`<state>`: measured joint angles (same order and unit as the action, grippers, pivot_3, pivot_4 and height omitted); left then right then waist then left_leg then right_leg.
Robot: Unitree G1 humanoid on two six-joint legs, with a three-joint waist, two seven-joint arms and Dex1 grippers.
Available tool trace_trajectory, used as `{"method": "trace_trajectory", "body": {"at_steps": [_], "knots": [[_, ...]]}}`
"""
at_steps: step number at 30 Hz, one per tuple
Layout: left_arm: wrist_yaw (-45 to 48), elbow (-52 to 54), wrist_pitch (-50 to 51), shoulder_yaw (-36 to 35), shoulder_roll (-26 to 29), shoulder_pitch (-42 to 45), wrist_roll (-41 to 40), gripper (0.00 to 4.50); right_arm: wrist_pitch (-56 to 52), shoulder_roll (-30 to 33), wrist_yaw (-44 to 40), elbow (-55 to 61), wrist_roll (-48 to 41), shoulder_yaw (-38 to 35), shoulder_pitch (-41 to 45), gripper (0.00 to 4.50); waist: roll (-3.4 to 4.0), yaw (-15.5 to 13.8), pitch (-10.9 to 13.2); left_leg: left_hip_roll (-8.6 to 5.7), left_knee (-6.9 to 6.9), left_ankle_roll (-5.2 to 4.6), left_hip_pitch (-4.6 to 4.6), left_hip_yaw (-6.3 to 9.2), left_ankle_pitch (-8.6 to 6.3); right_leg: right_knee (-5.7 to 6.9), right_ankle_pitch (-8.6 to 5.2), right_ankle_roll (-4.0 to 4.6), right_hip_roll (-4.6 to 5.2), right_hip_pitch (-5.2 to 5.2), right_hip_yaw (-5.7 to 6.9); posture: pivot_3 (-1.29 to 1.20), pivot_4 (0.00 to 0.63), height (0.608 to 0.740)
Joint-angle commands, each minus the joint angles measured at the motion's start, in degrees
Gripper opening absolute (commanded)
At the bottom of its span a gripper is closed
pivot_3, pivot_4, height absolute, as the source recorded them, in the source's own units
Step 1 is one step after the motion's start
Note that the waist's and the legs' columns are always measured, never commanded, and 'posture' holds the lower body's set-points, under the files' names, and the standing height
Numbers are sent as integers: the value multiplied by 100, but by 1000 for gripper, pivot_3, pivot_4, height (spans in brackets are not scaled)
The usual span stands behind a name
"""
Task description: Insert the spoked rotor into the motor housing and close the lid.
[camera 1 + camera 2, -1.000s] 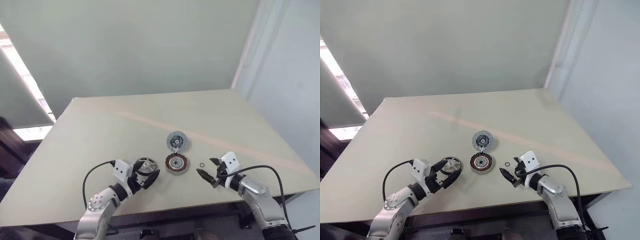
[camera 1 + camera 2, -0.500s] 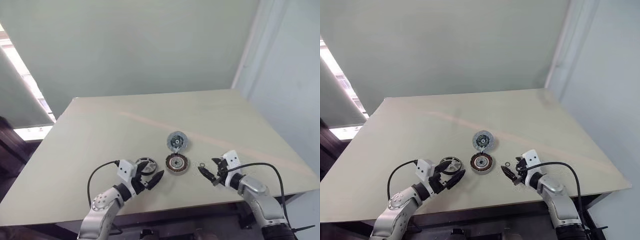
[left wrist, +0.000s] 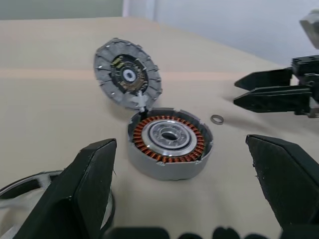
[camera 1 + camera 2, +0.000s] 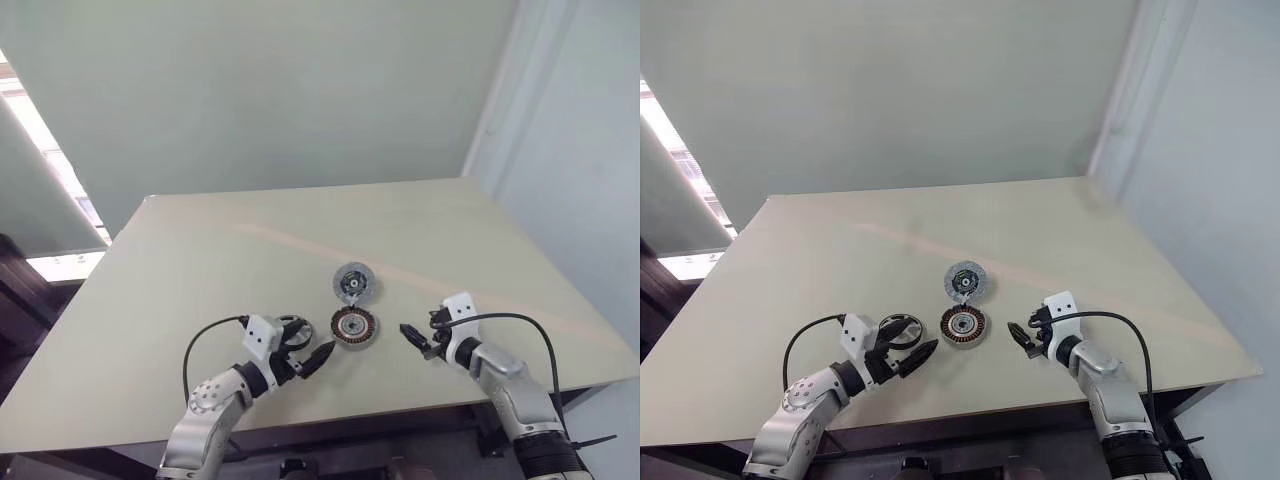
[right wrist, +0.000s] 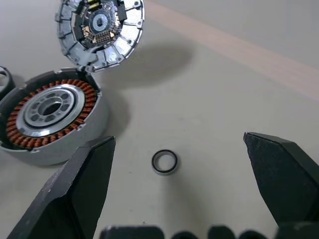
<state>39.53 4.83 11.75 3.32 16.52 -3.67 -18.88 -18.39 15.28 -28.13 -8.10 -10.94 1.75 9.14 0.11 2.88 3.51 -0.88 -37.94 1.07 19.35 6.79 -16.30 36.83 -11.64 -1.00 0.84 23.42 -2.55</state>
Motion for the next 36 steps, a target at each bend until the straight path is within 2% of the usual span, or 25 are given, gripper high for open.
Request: {"method": "trace_trajectory", "body": {"at_steps": [1,13,28,32,36], "knots": [[92,10,-122,44,67,135,56,4452,86,-51,21,-101,114,89,255,4500,0,-1,0,0,1,0,0,1,0,0,0,0,0,0,0,0,0,740],[173,-87,-131,178,54,244,104,4452,647,-218,79,-1209,451,271,528,4500,1,-2,0,-2,1,0,1,2,0,0,0,0,1,0,0,0,0,740],[314,-65,-27,366,283,199,258,4452,814,-269,52,-1485,532,345,547,4500,1,4,-1,-1,1,-1,-8,0,0,1,0,0,-1,-5,-4,0,0,740],[322,-79,-38,393,298,202,290,4500,807,-280,39,-1489,567,375,547,3606,1,9,-1,0,2,-1,-9,0,0,1,0,0,-1,-5,-4,0,0,740],[311,-98,-47,413,300,224,301,4500,795,-294,27,-1487,594,381,543,2184,2,10,-2,0,6,-1,-10,0,0,2,1,0,-1,-5,-4,0,0,740]]}}
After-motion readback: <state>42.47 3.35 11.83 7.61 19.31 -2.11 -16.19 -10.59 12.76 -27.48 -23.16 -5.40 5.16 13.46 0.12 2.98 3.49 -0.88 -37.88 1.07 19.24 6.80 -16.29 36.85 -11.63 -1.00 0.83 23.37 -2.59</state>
